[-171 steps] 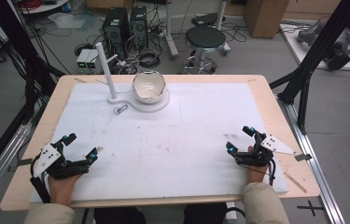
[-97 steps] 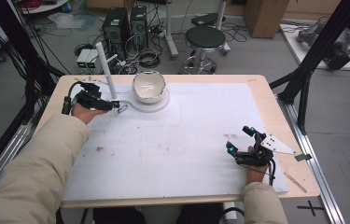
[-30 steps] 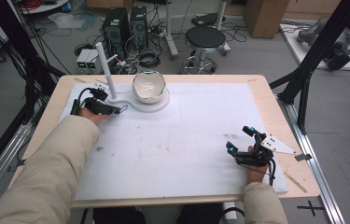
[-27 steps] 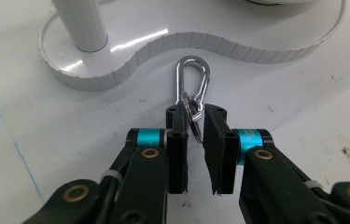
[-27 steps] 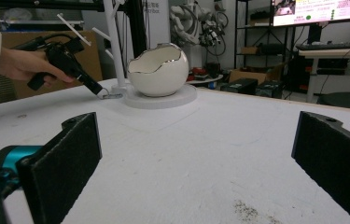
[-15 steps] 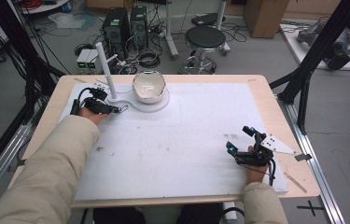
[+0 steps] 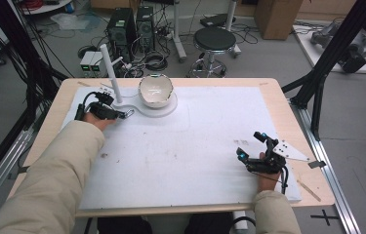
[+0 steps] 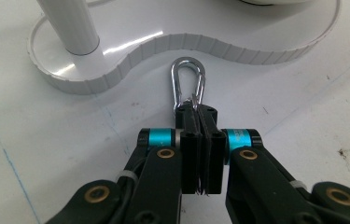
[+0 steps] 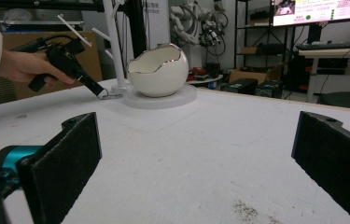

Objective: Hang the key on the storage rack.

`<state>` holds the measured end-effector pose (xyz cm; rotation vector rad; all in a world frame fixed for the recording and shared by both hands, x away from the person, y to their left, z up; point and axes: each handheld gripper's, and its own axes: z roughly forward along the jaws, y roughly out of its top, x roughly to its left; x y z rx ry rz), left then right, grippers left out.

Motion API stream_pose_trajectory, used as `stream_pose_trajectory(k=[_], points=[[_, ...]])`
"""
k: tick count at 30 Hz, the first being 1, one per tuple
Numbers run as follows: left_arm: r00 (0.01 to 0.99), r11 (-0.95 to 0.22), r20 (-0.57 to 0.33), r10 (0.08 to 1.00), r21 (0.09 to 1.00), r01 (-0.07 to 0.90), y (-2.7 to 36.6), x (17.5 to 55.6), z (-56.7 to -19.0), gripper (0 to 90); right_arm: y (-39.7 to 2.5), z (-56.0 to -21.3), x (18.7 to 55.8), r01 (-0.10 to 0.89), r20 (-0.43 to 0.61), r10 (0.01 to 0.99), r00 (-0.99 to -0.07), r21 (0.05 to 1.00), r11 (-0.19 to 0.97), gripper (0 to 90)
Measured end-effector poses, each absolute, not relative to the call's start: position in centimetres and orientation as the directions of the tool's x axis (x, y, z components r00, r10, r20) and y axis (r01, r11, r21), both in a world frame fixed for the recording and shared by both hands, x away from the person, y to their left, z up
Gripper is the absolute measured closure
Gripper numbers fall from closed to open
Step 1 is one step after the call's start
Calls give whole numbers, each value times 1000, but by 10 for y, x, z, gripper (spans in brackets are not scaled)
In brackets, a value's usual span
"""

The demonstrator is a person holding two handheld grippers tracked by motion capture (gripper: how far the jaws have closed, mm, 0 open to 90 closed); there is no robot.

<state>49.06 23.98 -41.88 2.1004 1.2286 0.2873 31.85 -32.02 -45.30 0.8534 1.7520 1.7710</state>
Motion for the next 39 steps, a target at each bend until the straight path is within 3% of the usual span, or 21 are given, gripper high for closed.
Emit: stream_pose_trajectory(k=[20, 29, 39], points=[[690, -469, -64, 721, 687, 555, 241, 479, -401, 884, -320, -453, 319, 76, 80, 733, -675, 996, -38, 5], [762, -472, -73, 644, 746, 470, 247, 465, -380, 885, -319, -453, 318, 82, 79, 733, -675, 996, -32, 5], [775, -418, -87, 626, 801, 428, 265, 455, -352, 885, -319, -453, 318, 83, 81, 733, -675, 996, -33, 5]])
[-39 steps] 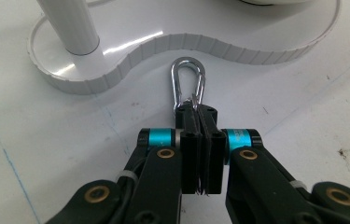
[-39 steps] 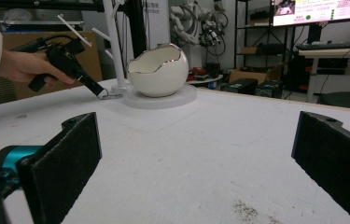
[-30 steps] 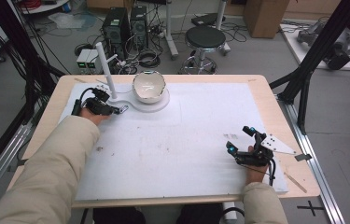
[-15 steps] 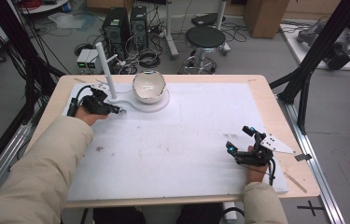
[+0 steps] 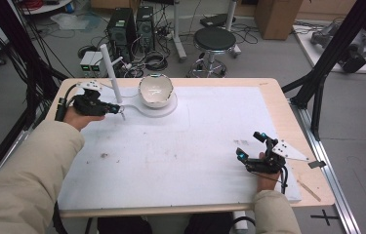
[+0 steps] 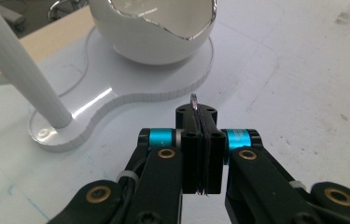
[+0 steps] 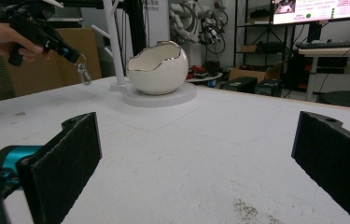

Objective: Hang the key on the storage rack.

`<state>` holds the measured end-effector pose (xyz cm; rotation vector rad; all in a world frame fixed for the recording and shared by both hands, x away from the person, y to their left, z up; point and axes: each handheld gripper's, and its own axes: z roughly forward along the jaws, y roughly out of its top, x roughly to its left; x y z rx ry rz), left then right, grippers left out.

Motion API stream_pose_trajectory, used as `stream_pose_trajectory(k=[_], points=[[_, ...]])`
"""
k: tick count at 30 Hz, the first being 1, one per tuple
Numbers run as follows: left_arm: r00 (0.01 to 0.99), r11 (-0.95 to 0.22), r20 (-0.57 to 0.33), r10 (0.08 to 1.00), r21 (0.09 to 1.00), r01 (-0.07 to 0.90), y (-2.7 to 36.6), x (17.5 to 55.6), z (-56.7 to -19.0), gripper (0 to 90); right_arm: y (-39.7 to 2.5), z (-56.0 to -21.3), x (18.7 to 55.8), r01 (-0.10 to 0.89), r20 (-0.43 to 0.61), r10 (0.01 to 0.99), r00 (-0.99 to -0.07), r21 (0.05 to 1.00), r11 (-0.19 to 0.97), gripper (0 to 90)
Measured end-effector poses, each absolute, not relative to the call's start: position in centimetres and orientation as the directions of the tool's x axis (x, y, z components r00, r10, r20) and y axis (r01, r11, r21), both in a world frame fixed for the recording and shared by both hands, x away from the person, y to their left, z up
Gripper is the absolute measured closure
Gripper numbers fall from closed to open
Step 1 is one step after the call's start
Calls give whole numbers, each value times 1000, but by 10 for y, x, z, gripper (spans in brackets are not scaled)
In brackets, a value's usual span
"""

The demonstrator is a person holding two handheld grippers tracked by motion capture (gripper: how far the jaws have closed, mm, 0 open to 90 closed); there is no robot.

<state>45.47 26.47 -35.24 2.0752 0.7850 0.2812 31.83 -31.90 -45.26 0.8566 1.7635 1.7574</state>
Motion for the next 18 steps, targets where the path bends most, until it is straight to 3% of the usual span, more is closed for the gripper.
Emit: stream_pose_trajectory(k=[18], points=[[792, -338, -93, 603, 870, 359, 295, 469, -296, 885, -319, -453, 319, 80, 75, 734, -675, 996, -28, 5]])
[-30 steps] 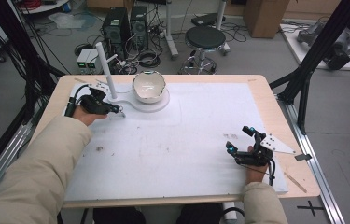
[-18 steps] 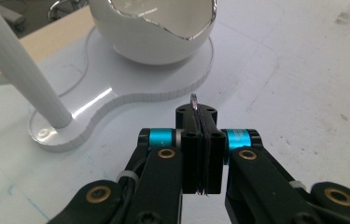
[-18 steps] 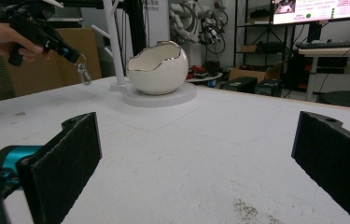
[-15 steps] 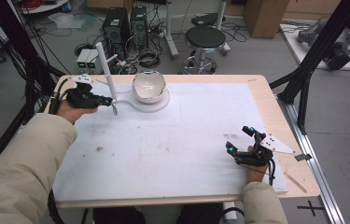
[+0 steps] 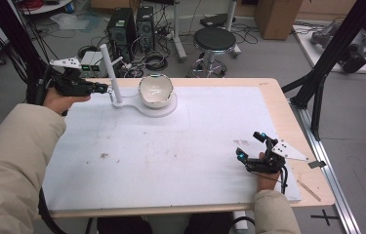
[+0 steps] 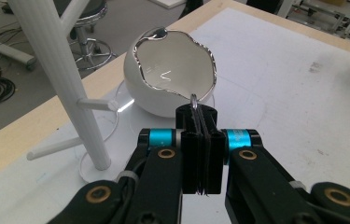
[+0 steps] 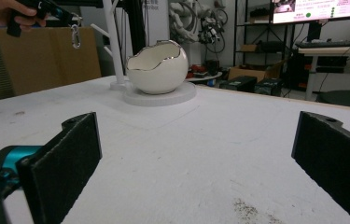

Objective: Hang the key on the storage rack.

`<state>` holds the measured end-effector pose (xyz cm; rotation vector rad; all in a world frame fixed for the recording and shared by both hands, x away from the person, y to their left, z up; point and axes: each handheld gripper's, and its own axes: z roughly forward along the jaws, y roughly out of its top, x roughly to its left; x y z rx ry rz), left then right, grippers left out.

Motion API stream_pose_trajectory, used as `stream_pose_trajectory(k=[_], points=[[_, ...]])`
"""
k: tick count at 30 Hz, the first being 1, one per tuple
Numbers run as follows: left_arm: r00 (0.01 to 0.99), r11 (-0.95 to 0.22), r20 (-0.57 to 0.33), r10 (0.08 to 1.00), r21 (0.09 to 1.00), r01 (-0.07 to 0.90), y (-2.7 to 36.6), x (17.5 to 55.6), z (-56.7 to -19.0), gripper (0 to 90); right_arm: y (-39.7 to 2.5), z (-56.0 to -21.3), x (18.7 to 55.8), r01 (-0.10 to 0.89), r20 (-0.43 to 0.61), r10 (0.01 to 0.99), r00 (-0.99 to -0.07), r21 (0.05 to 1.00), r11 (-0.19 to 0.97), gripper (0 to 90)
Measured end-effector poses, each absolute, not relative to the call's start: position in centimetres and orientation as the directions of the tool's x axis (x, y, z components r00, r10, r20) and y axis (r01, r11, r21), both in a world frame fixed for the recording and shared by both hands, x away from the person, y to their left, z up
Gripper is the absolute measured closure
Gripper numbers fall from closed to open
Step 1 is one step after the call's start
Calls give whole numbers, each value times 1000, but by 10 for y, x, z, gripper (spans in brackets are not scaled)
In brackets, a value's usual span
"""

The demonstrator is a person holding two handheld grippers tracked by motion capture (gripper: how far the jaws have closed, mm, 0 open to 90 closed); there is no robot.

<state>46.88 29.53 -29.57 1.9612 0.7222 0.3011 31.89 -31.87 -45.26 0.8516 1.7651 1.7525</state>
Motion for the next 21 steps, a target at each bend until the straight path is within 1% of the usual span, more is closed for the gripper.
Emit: stream_pose_trajectory(k=[6, 7, 13, 16, 21], points=[[794, -335, -95, 601, 871, 358, 298, 480, -287, 885, -319, -453, 319, 79, 73, 736, -673, 997, -26, 5], [793, -321, -104, 601, 877, 359, 299, 482, -286, 885, -319, -453, 319, 81, 76, 734, -675, 996, -28, 5], [797, -330, -113, 593, 869, 369, 306, 493, -278, 885, -319, -453, 319, 80, 76, 736, -673, 996, -29, 5], [794, -296, -154, 589, 872, 389, 309, 497, -282, 885, -319, -452, 319, 87, 78, 737, -672, 996, -26, 5], [794, -293, -183, 580, 863, 413, 314, 503, -290, 885, -318, -452, 319, 83, 73, 737, -672, 996, -23, 5]])
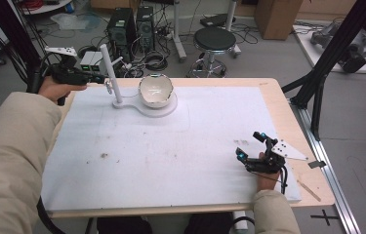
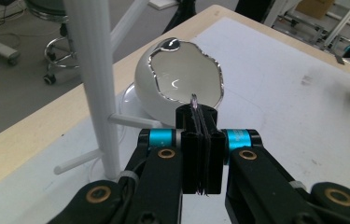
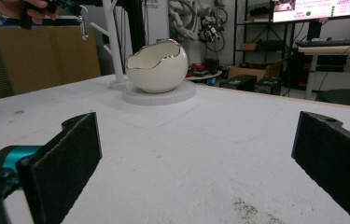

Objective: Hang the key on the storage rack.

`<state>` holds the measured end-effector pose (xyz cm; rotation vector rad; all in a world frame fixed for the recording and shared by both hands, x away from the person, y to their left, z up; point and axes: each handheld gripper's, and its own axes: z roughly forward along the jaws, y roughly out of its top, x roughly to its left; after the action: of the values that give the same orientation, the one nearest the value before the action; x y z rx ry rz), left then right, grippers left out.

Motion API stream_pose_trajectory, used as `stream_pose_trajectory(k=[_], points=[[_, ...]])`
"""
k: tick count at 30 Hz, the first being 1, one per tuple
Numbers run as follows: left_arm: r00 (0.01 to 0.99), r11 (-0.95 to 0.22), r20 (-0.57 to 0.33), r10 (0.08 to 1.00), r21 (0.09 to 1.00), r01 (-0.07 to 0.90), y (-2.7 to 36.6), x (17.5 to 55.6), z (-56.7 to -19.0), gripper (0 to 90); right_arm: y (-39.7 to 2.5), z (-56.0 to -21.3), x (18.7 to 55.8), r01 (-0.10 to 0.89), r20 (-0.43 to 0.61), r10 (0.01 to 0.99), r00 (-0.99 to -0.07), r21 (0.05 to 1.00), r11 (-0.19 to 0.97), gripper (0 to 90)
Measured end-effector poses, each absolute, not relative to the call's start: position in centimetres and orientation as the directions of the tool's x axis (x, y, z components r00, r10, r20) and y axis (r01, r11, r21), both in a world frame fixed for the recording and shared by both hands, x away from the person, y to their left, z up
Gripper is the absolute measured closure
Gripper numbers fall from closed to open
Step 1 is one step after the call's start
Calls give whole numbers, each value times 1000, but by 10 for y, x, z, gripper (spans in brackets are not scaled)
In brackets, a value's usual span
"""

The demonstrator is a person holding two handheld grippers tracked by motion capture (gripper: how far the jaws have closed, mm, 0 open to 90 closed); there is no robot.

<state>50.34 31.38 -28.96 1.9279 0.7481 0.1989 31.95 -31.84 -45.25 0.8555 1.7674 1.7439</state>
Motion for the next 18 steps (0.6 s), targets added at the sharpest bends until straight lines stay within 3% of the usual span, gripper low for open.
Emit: stream_pose_trajectory(k=[18], points=[[792, -295, -192, 579, 856, 423, 317, 515, -303, 885, -318, -452, 320, 89, 78, 736, -672, 996, -24, 5]])
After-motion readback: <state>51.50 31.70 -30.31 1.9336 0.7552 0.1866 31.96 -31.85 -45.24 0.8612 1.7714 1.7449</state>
